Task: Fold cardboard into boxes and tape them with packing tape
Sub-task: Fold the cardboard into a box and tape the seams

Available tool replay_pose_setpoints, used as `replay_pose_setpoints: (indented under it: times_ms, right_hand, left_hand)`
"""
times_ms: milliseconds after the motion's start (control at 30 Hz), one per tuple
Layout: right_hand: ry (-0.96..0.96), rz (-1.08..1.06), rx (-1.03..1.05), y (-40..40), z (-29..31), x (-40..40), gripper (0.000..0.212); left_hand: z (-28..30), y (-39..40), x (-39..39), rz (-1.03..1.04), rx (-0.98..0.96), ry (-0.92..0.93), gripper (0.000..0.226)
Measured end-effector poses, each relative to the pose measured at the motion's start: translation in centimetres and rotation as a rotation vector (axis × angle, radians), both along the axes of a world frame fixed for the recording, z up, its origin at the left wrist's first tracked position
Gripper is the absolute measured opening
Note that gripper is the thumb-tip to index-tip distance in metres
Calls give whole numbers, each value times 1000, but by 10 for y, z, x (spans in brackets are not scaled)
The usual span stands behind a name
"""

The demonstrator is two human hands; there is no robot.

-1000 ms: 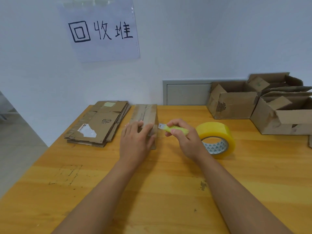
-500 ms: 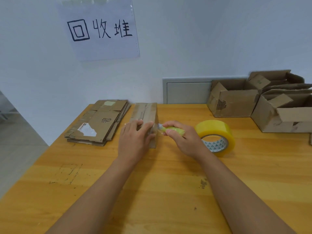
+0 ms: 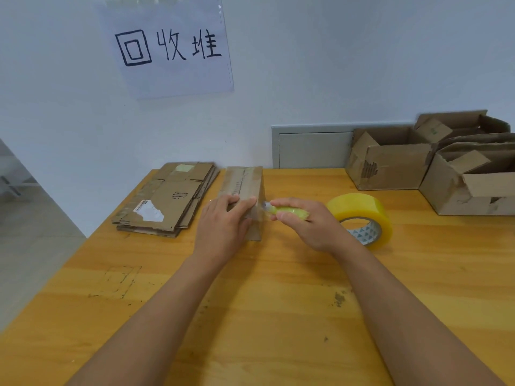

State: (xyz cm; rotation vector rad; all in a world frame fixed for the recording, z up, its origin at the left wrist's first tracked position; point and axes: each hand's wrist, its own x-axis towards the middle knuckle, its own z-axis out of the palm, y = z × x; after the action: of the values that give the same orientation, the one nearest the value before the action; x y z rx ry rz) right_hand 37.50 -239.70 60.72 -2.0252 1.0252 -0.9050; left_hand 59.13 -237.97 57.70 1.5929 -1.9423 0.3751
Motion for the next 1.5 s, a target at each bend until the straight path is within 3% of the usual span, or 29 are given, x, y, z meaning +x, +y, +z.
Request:
replay_pose_setpoints:
  times_ms: [133,300,500,767,933,1100,1500]
  right_hand:
    - [-169,-55,48,-1,3,-2,25]
    - [-108,-48,20,-1,1,1,21]
    - [15,-30,5,1,0,1,45]
    - [53,-40,-34,3,-2,2,40]
    - [-81,-157,-78,1,-3,0,38]
    - [61,-107,-74,6,0,2,69]
    - [173,-69,-73,10,6,1,58]
  left_hand:
    - [0,0,0,-1,17,8,45]
    - [-2,0,0,-13,2,13,44]
    - [-3,-1,1,-24,-32,18,44]
    - [-4,-1,1,-22,-31,26,42]
    - [-4,-2,-2,1,-24,51,38]
    - [-4,-7,-1,22,-47,30,31]
    - [-4,-9,-1,28,-49,23,30]
